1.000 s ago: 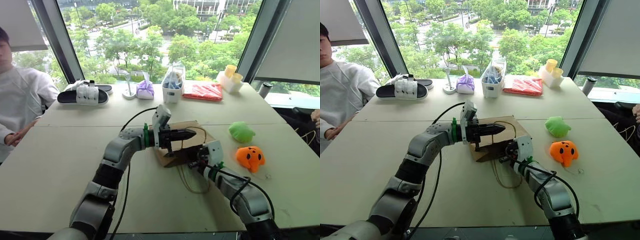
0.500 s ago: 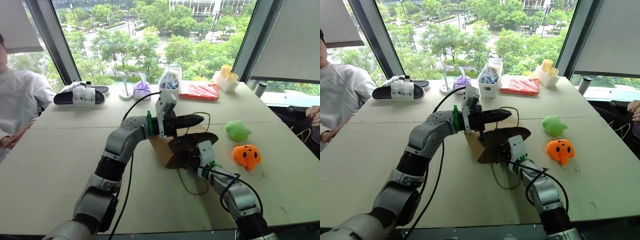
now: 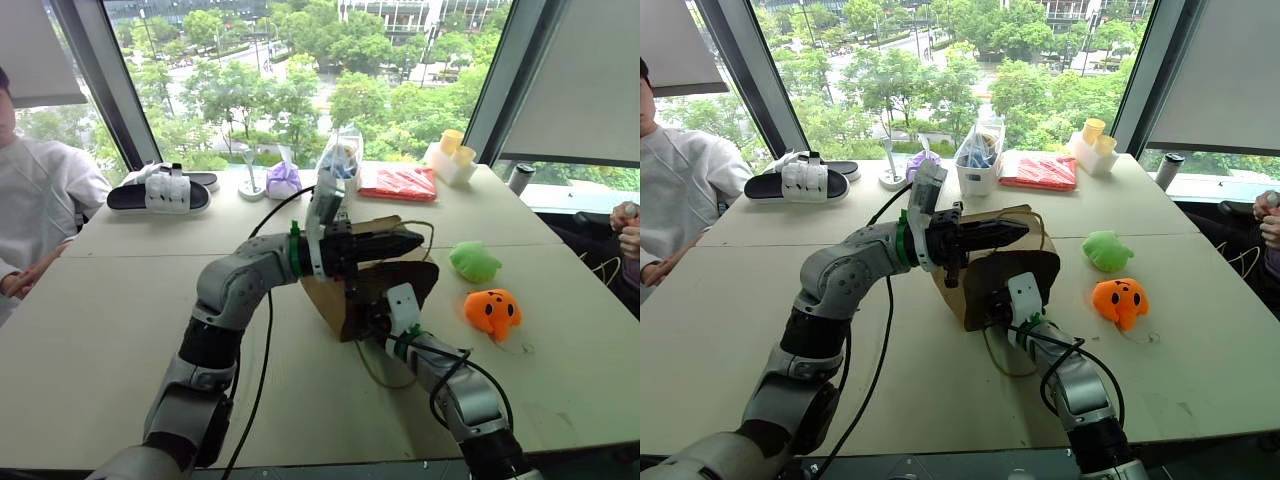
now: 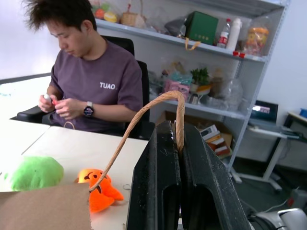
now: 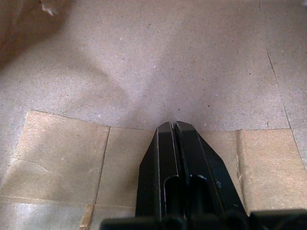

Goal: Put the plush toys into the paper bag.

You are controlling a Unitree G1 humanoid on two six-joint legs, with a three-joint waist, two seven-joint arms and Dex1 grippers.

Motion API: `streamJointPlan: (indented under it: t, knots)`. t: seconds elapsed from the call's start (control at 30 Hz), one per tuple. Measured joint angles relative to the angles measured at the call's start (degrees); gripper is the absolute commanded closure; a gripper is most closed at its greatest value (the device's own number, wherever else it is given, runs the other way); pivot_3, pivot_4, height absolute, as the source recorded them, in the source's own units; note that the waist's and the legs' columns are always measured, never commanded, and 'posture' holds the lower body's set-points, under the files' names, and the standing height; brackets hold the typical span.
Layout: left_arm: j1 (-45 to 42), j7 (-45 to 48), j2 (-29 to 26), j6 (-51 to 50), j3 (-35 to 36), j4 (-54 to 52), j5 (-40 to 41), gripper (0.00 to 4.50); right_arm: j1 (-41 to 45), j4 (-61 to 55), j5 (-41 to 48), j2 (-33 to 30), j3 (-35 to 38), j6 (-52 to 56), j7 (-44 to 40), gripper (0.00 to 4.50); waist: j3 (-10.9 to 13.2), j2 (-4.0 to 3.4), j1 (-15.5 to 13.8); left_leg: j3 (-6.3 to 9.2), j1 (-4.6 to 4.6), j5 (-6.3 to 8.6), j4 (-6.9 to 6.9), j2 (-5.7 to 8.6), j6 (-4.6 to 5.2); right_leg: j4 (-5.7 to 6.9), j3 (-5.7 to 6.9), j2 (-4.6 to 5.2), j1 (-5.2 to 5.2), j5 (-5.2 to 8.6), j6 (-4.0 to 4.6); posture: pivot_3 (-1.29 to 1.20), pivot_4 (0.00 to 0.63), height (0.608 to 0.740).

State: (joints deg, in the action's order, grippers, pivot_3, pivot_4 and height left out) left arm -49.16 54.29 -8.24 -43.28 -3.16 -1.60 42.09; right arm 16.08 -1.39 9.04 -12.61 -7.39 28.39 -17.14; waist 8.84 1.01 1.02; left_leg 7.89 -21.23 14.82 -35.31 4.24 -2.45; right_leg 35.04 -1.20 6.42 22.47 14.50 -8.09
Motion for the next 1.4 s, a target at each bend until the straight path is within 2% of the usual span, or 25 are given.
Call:
streamJointPlan:
  t: [0.23, 0.5, 0.57, 0.67, 0.77, 0.83, 0.93, 1.0, 1.13, 1.4]
  knots:
    - [0.1, -0.7, -0.7, 2.1, -0.4, 2.4, -2.0, 4.47, -2.8, -2.2, 1.1, 0.2, 1.7, -1.8, -1.5, 4.50, 0.0, 0.00, -0.2, -0.03, -0.03, 0.00, 0.01, 0.01, 0.00, -0.02, 0.00, 0.00, 0.02, 0.00, 0.00, 0.00, 0.150, 0.740]
    - [0.4, 0.6, -0.9, 6.2, -1.5, 7.7, -5.9, 4.47, -11.6, -22.9, 9.6, -1.6, 5.6, 1.3, -5.6, 4.50, 0.0, 0.00, -0.3, 0.01, -0.09, 0.00, 0.00, 0.01, -0.01, -0.04, -0.01, 0.00, 0.05, 0.00, 0.00, 0.00, 0.150, 0.740]
    - [0.3, 0.9, -0.6, 6.5, -2.0, 8.2, -6.4, 4.47, -13.9, -27.6, 13.6, -2.7, 7.8, 4.7, -5.9, 4.50, 0.0, 0.00, -0.4, 0.02, -0.10, 0.00, 0.00, 0.01, -0.01, -0.04, -0.01, 0.00, 0.05, 0.01, 0.00, 0.00, 0.150, 0.740]
    - [0.5, 1.9, -0.9, 6.9, -2.5, 9.2, -7.1, 4.47, -18.0, -36.2, 25.3, -5.4, 15.6, 11.4, -6.0, 4.50, 0.0, 0.01, -0.5, 0.07, -0.14, 0.00, -0.01, 0.02, 0.00, -0.11, -0.02, 0.02, 0.01, 0.01, -0.01, 0.00, 0.150, 0.740]
    - [0.5, 2.7, -0.7, 7.9, -2.9, 10.8, -7.9, 4.50, -18.6, -40.2, 37.1, -6.7, 24.1, 14.7, -4.0, 3.63, 0.0, 0.02, -0.4, 0.07, -0.10, 0.01, -0.01, 0.00, 0.02, -0.14, -0.01, 0.02, -0.04, 0.01, 0.00, 0.00, 0.150, 0.740]
    - [0.5, 3.1, -0.5, 8.4, -3.1, 11.0, -8.2, 4.50, -18.6, -39.8, 42.6, -6.9, 28.6, 15.0, -2.0, 2.67, 0.0, 0.01, -0.4, 0.03, -0.09, 0.01, 0.01, 0.00, 0.02, -0.12, -0.01, 0.02, -0.03, 0.01, 0.00, 0.00, 0.150, 0.740]
    - [0.5, 3.2, -0.5, 8.8, -3.1, 11.4, -8.6, 4.50, -17.2, -36.6, 44.5, -9.1, 34.1, 14.1, 1.2, 1.09, 0.0, 0.01, -0.4, -0.04, -0.10, 0.01, -0.01, 0.02, 0.02, -0.13, -0.02, 0.03, -0.05, 0.01, 0.00, 0.00, 0.150, 0.740]
    - [0.6, 3.3, -0.5, 8.8, -3.2, 11.7, -8.8, 4.50, -14.7, -31.4, 40.2, -12.6, 35.5, 13.3, 4.8, 0.03, 0.0, 0.01, -0.4, -0.09, -0.10, 0.01, -0.03, 0.04, 0.03, -0.12, -0.04, 0.03, -0.04, 0.01, 0.00, 0.00, 0.150, 0.740]
    - [0.7, 3.6, -0.6, 8.9, -3.2, 11.7, -9.0, 4.50, -13.6, -22.5, 28.0, -20.3, 31.6, 13.5, 8.2, 0.03, 0.0, 0.01, -0.4, -0.08, -0.11, 0.00, 0.03, 0.02, 0.03, -0.09, -0.02, 0.01, 0.03, 0.02, 0.01, 0.00, 0.150, 0.740]
    - [1.2, 3.4, 0.0, 9.1, -3.5, 11.5, -9.4, 4.50, -2.2, -2.6, 9.1, -22.3, 16.6, 13.7, 12.3, 0.03, 0.0, -0.01, -0.2, -0.22, -0.06, 0.00, -0.03, 0.01, 0.03, -0.07, -0.10, 0.02, 0.00, 0.01, 0.01, 0.00, 0.150, 0.740]
